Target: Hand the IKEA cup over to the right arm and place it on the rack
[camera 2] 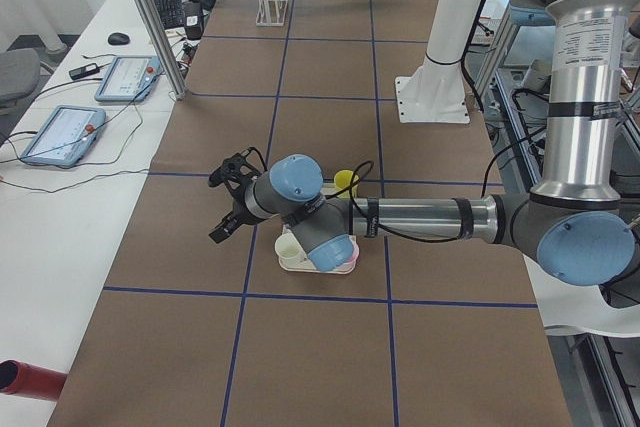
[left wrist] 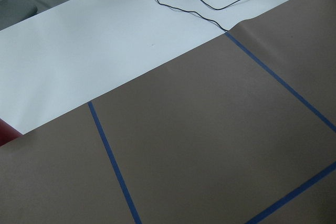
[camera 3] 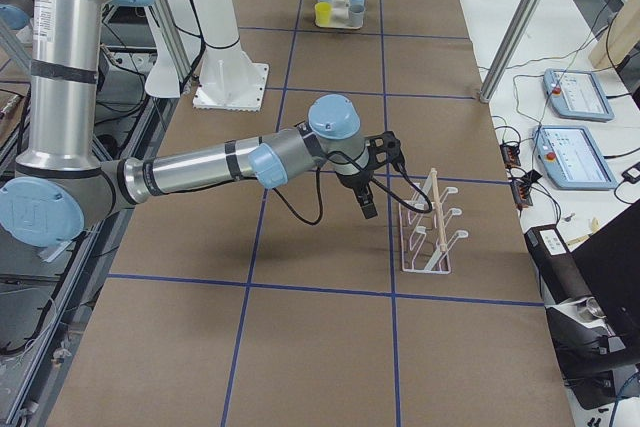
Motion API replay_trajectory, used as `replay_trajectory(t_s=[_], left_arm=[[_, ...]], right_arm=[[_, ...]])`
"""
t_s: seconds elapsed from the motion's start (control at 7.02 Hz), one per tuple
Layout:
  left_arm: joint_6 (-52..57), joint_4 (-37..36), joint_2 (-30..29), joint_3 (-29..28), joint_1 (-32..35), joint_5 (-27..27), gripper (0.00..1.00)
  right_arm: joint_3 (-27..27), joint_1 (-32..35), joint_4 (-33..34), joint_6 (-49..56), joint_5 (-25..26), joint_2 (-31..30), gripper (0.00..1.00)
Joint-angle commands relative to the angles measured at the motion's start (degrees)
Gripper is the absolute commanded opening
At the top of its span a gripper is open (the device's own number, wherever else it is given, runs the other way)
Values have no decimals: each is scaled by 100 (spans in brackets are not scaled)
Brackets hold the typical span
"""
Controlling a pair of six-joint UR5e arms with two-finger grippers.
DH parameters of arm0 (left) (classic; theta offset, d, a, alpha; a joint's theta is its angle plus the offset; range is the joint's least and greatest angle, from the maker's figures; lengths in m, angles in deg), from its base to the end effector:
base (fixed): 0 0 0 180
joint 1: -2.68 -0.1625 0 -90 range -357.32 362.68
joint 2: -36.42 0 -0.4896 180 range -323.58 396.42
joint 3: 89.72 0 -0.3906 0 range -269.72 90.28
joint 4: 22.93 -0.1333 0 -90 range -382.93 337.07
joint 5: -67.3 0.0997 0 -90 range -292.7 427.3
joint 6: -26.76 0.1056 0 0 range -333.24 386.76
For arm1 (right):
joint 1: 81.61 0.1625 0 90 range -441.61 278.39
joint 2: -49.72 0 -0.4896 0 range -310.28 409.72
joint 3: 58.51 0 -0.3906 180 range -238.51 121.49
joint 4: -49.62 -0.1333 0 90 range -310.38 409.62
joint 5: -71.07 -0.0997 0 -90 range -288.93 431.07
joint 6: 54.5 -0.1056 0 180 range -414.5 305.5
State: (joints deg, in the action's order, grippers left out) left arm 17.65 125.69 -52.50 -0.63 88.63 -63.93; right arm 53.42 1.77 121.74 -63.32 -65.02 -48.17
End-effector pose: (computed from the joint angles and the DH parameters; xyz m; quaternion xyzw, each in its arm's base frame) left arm -0.0281 -0.5055 0.6260 0.4055 0.3588 0.1305 0.8306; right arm 0.0067 -0.4388 0.5622 0.2002 -0.4069 -0.0906 0.8866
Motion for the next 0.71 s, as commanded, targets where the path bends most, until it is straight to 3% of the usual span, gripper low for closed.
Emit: replay_trajectory(t_s=[0.0, 0.28, 0.57], left_arm=[[-20, 524, 41, -293, -410, 45, 100], [-38, 957, 59, -865, -709, 45, 100], [-474, 1019, 251, -981, -929, 54, 100]], right_arm=[[13, -531, -643, -729, -23, -71, 99], [231, -1356, -926, -2039, 352, -45, 99], [741, -2208, -927, -3174, 958, -63, 99]])
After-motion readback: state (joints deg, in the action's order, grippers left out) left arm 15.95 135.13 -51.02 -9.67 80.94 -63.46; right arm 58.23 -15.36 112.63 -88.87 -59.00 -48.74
